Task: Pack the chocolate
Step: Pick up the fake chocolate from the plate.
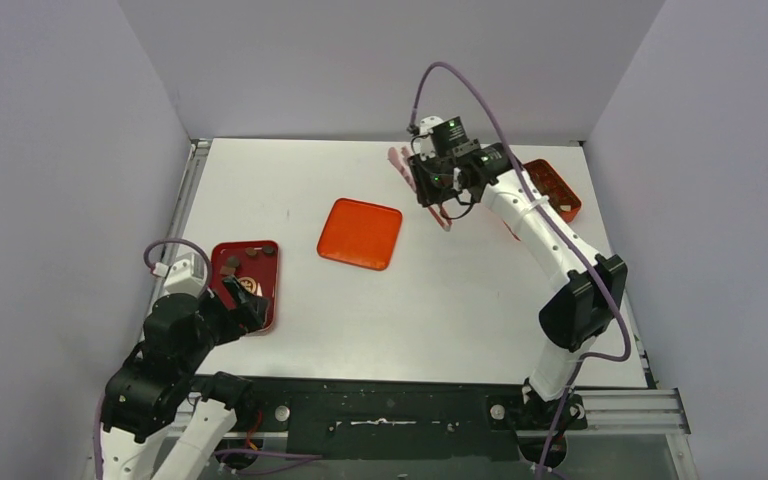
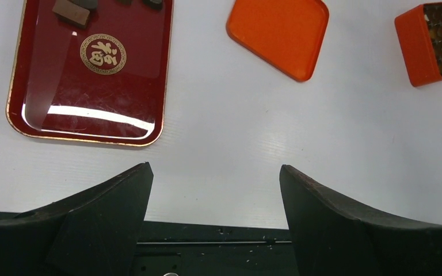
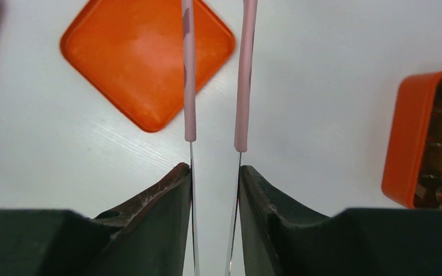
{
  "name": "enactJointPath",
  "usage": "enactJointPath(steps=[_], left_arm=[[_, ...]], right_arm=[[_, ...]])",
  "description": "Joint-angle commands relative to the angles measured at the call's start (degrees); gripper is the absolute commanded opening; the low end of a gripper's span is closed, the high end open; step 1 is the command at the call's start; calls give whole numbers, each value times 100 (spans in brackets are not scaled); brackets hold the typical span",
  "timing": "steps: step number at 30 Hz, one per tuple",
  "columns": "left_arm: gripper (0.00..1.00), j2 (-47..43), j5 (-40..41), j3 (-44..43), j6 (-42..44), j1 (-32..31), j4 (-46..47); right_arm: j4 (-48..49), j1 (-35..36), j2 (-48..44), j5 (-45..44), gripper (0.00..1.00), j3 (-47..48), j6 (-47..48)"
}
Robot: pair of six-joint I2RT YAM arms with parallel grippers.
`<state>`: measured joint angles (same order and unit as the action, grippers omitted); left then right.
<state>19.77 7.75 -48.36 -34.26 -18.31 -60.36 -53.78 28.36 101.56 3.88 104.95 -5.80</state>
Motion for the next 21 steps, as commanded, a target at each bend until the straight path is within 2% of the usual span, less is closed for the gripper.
enactJointPath(steps=[1, 8, 14, 21], left_arm=[[79, 502, 190, -574, -275, -12, 414], [79, 1749, 116, -1280, -442, 6, 1373], [79, 2743, -626, -1419, -733, 396, 2191], [78, 3012, -1821, -580, -1483, 1140, 3611]], right_arm=[[751, 767, -423, 306, 33, -172, 338], [1359, 1752, -581, 482, 33, -681, 536], [1500, 2341, -592, 248, 33, -720, 849], [1444, 2857, -535, 317, 33, -604, 1236]])
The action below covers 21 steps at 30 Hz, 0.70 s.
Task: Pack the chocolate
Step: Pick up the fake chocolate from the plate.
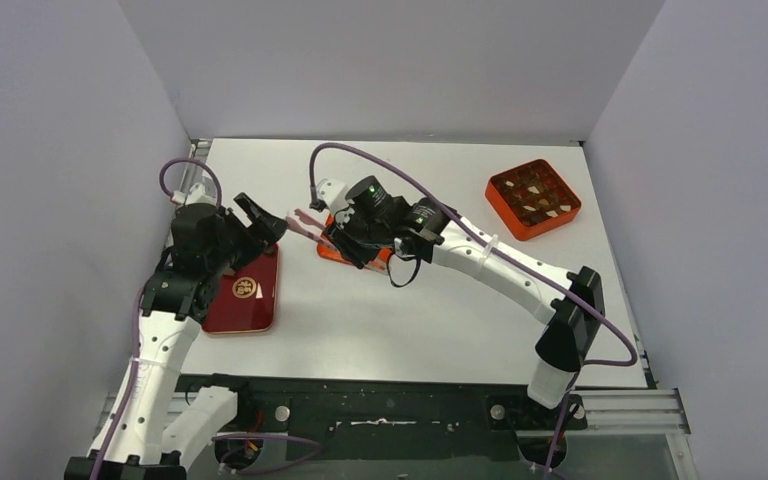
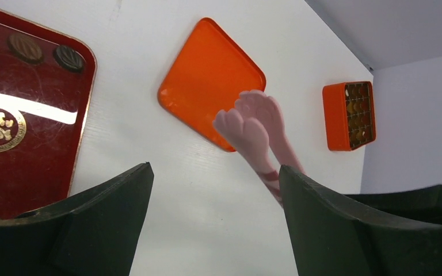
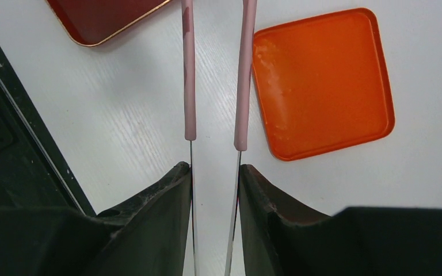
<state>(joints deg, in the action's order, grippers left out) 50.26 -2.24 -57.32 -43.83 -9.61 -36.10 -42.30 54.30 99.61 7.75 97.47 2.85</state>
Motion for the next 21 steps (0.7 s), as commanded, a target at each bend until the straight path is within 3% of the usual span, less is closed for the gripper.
enactJointPath(steps=[1, 5, 15, 21], left_arm=[[78, -9, -894, 385, -545, 316, 1262], [77, 174, -719, 512, -244, 371, 769], [77, -343, -479, 925, 89, 429, 114], [80, -661, -180, -30, 411, 495, -628]], right_arm=[[180, 357, -286, -208, 33, 246, 459], [21, 622, -191, -617, 32, 595, 528], [462, 627, -272, -410, 32, 579, 298], [580, 619, -2, -339, 31, 510, 77]])
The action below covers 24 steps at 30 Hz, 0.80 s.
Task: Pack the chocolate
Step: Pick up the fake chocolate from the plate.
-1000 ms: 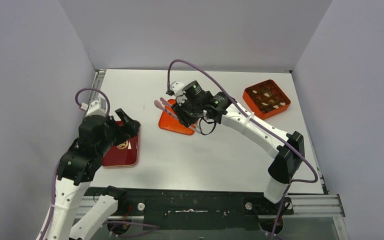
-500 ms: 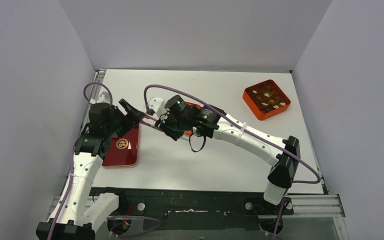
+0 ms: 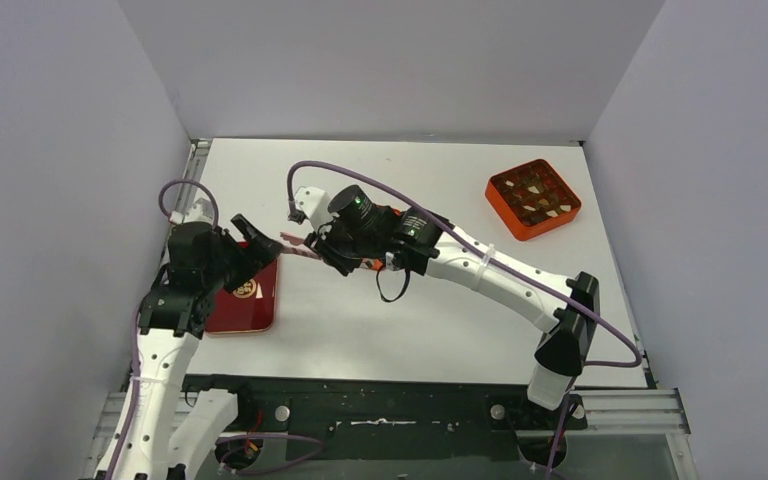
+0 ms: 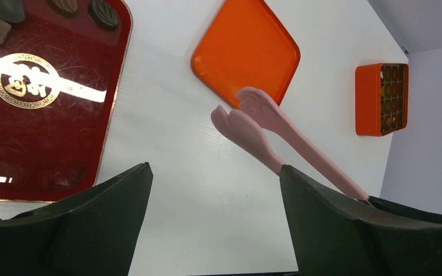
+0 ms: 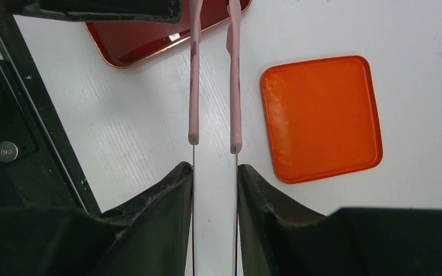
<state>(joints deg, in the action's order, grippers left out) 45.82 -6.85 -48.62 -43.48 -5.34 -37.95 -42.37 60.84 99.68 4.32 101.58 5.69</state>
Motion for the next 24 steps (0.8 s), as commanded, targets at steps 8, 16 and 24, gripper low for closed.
enactJointPath(steps=[8, 16, 24], left_arm=[[89, -414, 1230, -2544, 999, 78, -1328], [97, -281, 2392, -4316, 1880, 49, -1994], [97, -297, 1668, -4581, 1430, -168, -1894]], right_arm=[[732, -16, 736, 295, 34, 472, -567], [1295, -7, 1556, 79, 33, 822, -613], [1860, 155, 2428, 404, 35, 1261, -632]])
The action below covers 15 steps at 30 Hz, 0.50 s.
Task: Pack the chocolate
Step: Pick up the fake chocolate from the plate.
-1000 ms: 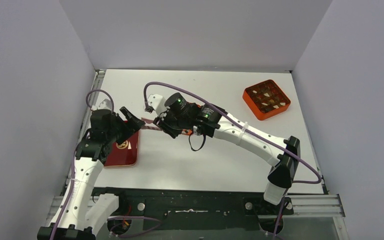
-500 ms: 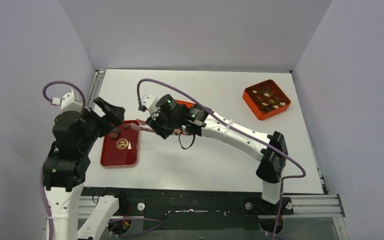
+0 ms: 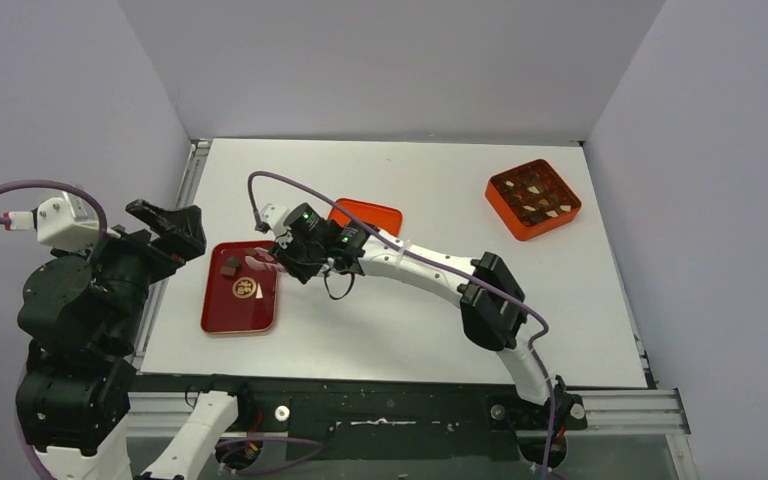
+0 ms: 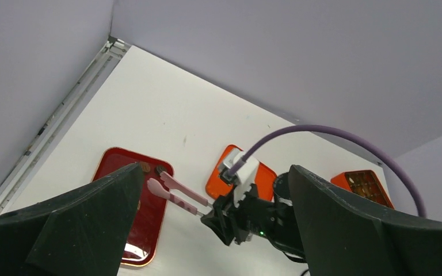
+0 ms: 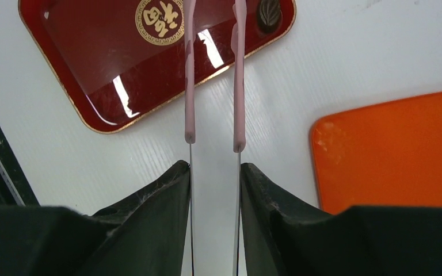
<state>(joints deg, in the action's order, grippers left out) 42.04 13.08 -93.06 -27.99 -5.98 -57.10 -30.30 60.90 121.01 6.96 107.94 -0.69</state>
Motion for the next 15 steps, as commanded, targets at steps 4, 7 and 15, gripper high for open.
enactJointPath(steps=[4, 7, 15], left_arm=[[97, 78, -552, -177, -344, -256, 157], [97, 79, -543, -178, -374, -368, 200], [97, -186, -254, 85, -211, -637, 383]], right_arm=[[458, 194, 810, 257, 35, 1231, 25], [471, 216, 1096, 278, 35, 1488, 25], [532, 270, 1555, 224, 36, 1764, -36]])
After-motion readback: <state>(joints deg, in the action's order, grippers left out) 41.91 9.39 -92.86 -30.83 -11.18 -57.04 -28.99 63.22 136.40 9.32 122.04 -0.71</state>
